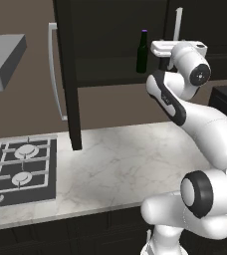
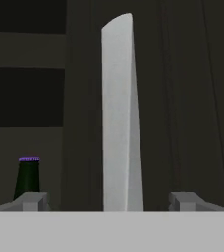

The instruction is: Get the candle and the beer from the cabinet and move them to the dining counter.

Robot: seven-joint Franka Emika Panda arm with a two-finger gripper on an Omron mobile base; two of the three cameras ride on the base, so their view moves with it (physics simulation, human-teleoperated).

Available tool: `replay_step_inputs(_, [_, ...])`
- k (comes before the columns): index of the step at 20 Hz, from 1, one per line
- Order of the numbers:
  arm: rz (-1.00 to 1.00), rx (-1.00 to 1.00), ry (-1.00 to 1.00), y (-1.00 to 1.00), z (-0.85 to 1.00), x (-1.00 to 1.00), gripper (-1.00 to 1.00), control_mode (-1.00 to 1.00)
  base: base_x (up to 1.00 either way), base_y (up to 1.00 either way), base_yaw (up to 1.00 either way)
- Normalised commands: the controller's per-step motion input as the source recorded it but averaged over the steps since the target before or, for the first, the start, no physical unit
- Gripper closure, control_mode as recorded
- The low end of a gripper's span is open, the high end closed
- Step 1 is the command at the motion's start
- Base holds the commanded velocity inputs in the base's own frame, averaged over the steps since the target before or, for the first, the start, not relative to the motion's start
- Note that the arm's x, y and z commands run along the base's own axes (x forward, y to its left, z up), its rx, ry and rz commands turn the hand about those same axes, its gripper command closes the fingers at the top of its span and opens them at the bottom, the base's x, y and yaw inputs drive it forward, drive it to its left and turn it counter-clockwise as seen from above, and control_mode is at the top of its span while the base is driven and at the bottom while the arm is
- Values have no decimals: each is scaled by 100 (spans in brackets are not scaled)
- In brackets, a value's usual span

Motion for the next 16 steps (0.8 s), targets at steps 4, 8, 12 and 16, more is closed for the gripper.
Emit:
replay_step_inputs(4, [1,0,0,-6,0,23,-100,-100,0,0,0])
replay_step_inputs(8, [1,0,0,-3,0,22,-100,-100,0,0,0])
replay_step_inputs(12, [0,0,0,0,0,15,100,-100,0,0,0])
replay_step_inputs(16, [0,0,0,0,0,5,100,-100,0,0,0])
